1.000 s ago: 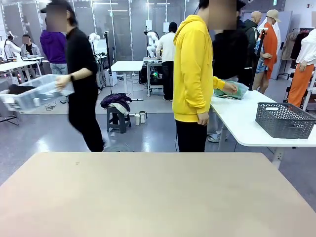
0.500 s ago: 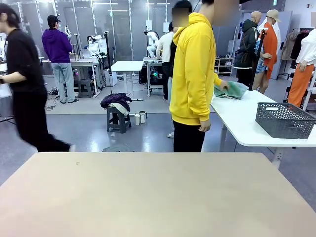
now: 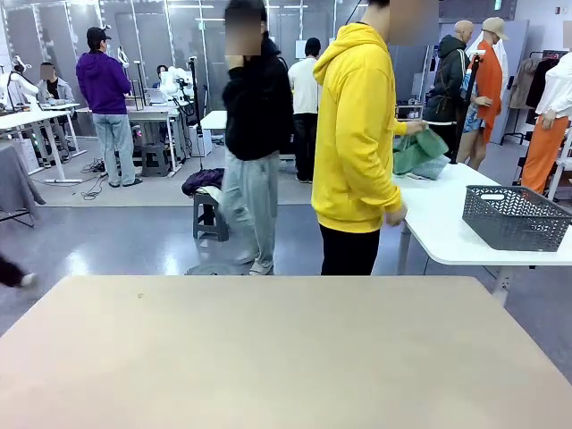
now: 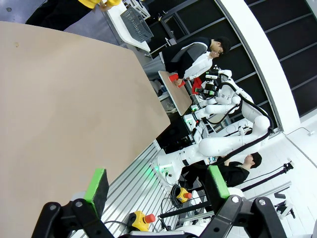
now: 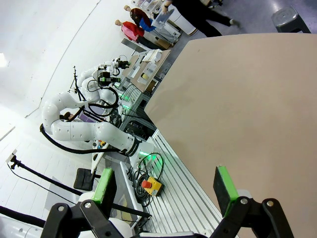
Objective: Fold the towels and place them in the basket.
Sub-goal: When a person lays out a Towel with hook on the table, fold it in half twice.
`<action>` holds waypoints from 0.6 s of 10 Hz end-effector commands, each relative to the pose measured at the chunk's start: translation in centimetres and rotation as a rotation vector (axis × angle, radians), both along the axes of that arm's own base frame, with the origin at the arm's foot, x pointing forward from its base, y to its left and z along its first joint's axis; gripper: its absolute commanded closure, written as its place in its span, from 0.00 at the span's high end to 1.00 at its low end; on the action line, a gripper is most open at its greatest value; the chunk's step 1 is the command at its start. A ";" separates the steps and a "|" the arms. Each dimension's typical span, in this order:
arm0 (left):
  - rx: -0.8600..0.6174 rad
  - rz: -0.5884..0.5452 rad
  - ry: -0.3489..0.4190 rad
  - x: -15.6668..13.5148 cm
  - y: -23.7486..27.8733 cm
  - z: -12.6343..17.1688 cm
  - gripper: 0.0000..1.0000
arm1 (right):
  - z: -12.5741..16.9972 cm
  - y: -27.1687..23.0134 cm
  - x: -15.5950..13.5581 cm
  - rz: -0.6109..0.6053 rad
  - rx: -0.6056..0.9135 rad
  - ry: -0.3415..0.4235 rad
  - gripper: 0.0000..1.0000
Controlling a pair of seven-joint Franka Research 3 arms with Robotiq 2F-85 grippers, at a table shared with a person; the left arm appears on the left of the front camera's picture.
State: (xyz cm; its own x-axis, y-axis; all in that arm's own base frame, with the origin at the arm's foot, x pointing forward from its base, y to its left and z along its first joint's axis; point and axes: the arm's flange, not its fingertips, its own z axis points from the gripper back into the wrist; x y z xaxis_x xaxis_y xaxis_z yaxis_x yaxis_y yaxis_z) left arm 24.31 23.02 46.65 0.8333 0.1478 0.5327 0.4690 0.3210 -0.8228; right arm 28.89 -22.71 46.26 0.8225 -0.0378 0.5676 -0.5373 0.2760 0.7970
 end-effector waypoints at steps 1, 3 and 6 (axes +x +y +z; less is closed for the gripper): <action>-0.008 -0.013 -0.026 0.0 0.2 -0.1 1.00 | 0.0 0.0 0.1 0.003 0.013 -0.022 1.00; -0.008 -0.013 -0.026 0.0 0.2 -0.1 1.00 | 0.0 0.0 0.1 0.003 0.013 -0.022 1.00; -0.008 -0.013 -0.026 0.0 0.2 -0.1 1.00 | 0.0 0.0 0.1 0.003 0.013 -0.022 1.00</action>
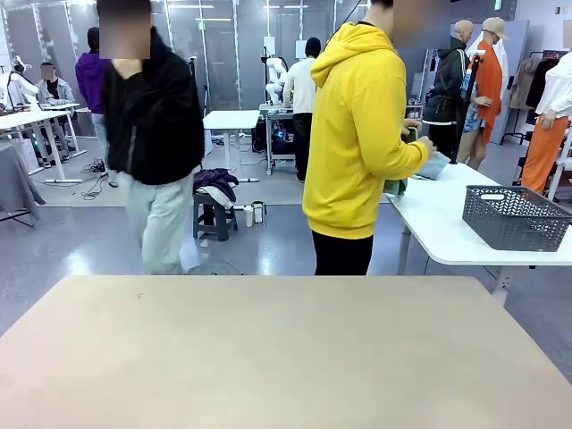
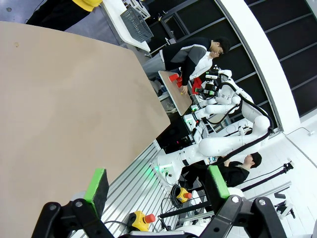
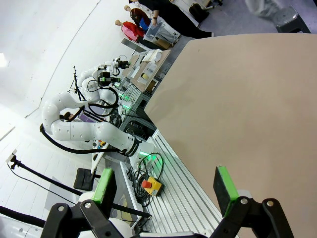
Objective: Fold the towels and place them in the basket.
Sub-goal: When a person lays out a Towel with hook on the table, fold it in half twice.
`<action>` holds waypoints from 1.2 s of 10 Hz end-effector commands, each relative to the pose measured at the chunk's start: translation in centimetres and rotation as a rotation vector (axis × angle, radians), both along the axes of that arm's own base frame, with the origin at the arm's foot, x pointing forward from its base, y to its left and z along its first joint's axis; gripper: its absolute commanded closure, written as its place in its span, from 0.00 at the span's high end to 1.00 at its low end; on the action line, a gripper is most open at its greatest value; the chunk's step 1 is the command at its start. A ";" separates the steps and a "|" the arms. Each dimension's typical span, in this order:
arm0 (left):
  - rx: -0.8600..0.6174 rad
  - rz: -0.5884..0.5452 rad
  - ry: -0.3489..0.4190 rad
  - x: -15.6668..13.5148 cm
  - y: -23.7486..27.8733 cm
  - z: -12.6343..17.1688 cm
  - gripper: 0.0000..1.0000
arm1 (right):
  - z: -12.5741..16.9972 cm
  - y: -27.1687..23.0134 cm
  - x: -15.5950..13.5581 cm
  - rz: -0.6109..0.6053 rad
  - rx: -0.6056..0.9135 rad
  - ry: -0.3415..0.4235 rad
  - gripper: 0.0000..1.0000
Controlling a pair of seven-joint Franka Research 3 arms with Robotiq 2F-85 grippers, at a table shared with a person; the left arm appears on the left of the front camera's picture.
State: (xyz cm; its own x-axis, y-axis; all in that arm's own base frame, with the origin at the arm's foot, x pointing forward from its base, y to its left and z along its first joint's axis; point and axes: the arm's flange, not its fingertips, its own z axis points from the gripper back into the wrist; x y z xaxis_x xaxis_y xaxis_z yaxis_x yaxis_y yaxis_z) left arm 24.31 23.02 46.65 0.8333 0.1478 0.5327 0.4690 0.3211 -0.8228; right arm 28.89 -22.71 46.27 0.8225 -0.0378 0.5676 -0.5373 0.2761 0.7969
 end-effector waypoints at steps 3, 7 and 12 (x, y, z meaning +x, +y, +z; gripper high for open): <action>-0.008 -0.013 -0.026 0.0 0.2 -0.1 1.00 | 0.0 0.0 0.1 0.003 0.013 -0.022 1.00; -0.008 -0.013 -0.026 0.0 0.2 -0.1 1.00 | 0.0 0.0 0.1 0.003 0.013 -0.022 1.00; -0.008 -0.013 -0.026 0.0 0.2 -0.1 1.00 | 0.0 0.0 0.1 0.003 0.013 -0.022 1.00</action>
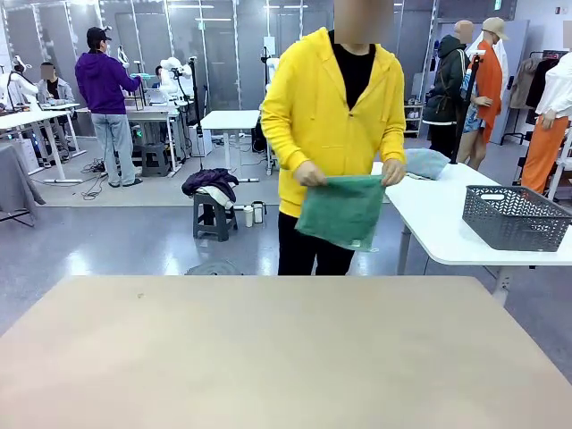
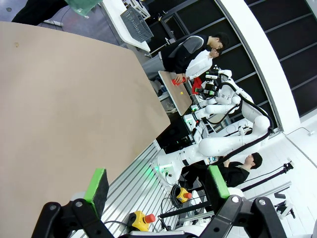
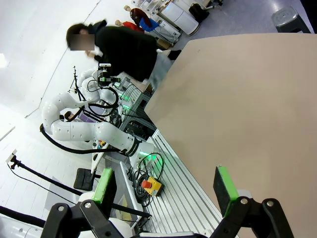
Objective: Fold the towels and place them in the basket.
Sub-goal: When a person lays out a Towel with hook on the table, fold it in half twice.
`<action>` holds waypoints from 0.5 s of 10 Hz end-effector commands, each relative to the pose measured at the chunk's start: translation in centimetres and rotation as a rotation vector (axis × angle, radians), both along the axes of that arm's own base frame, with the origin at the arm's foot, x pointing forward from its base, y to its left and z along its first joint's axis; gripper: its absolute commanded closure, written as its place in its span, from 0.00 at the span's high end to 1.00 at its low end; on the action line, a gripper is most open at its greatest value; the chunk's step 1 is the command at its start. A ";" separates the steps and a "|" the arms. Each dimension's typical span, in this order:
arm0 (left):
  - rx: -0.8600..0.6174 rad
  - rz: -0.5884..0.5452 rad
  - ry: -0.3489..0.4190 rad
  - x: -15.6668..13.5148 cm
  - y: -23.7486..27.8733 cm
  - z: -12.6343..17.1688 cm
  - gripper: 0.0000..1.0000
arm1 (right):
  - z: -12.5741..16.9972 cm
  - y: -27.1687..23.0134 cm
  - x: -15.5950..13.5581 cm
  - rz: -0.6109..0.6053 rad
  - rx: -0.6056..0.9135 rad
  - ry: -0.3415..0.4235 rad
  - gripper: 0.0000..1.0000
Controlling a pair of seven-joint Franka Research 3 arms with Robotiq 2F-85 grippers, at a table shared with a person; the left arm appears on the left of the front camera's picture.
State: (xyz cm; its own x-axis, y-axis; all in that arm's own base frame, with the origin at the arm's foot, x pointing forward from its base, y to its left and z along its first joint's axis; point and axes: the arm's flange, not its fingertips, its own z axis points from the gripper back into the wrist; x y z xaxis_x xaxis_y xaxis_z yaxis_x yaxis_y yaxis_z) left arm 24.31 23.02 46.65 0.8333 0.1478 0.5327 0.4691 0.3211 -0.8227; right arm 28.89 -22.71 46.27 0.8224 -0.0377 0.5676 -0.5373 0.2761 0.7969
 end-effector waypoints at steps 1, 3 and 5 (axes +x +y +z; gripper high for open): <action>-0.008 -0.013 -0.026 0.0 0.2 -0.1 1.00 | 0.0 0.0 0.1 0.003 0.014 -0.022 1.00; -0.008 -0.013 -0.026 0.0 0.2 -0.1 1.00 | 0.0 0.0 0.1 0.003 0.014 -0.022 1.00; -0.008 -0.013 -0.026 0.0 0.2 -0.1 1.00 | 0.0 0.0 0.1 0.003 0.014 -0.022 1.00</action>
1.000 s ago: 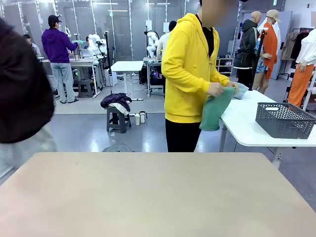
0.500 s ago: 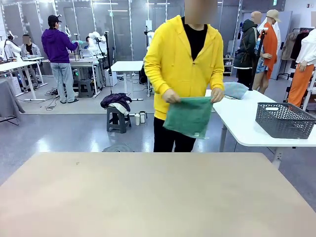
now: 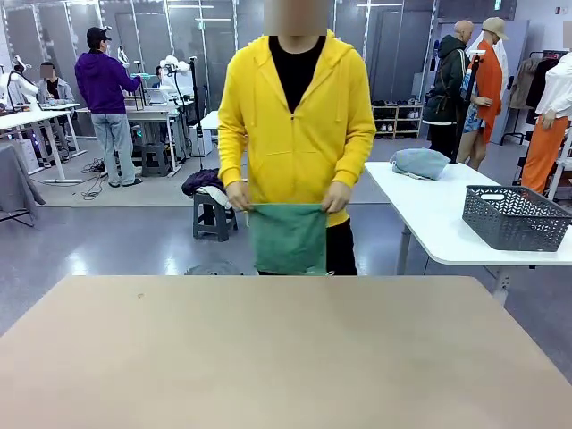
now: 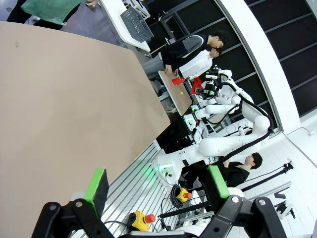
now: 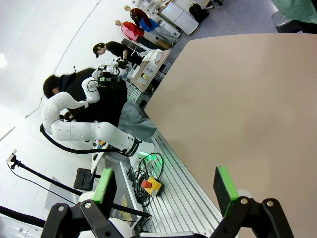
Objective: Fold the towels and place them in the basket.
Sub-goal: When a person lays out a Towel with hook on the table, fold it in half twice.
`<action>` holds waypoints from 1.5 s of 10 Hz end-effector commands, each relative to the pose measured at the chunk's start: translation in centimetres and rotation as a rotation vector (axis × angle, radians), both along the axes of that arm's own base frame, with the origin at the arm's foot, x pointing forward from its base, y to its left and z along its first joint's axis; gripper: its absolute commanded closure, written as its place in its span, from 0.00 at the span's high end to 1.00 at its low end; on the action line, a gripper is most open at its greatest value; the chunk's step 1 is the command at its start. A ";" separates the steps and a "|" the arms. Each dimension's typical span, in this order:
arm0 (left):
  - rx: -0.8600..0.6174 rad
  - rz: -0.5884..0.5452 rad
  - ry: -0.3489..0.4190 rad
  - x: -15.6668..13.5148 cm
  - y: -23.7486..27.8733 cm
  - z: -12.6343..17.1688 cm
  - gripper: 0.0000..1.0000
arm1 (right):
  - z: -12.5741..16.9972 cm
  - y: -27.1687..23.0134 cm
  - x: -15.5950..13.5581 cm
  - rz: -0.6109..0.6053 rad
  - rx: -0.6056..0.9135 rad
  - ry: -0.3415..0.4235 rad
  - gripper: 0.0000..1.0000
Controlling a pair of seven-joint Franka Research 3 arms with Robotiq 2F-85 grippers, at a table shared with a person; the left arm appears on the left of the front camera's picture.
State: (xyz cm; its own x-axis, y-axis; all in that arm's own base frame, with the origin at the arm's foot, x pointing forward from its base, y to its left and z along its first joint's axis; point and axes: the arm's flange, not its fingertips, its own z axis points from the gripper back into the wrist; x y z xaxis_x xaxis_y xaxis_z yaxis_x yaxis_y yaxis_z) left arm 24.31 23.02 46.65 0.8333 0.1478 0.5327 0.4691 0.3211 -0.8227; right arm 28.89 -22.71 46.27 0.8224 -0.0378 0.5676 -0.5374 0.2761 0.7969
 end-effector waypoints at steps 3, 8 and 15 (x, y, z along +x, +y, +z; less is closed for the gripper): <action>-0.008 -0.013 -0.026 0.0 0.2 -0.1 1.00 | 0.0 0.0 0.1 0.003 0.014 -0.022 1.00; -0.008 -0.013 -0.026 0.0 0.2 -0.1 1.00 | 0.0 0.0 0.1 0.003 0.014 -0.022 1.00; -0.008 -0.013 -0.026 0.0 0.2 -0.1 1.00 | 0.0 0.0 0.1 0.003 0.014 -0.022 1.00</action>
